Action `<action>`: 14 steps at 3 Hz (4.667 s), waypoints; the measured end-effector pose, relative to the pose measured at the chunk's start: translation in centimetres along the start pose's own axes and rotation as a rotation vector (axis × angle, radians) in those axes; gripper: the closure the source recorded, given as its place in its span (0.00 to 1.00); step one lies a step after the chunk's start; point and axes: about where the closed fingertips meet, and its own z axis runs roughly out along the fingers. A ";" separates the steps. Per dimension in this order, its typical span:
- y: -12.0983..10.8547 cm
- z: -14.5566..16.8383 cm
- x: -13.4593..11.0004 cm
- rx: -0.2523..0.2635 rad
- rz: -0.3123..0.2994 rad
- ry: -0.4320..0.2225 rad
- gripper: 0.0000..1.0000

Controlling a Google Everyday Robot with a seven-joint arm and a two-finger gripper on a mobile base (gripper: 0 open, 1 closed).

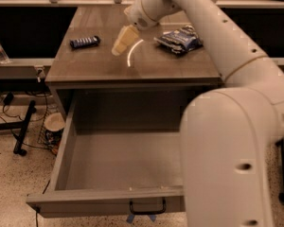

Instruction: Place rxbar blueberry into top drawer

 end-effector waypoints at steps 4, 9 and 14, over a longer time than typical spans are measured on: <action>-3.5 15.0 -1.6 0.004 0.386 -0.023 0.18; -3.2 12.7 -4.7 -0.029 0.323 -0.109 0.68; -3.1 15.0 -2.7 -0.028 0.335 -0.103 0.26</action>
Offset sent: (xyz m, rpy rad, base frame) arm 0.1252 0.1056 -0.0448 0.1218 0.1852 -0.2464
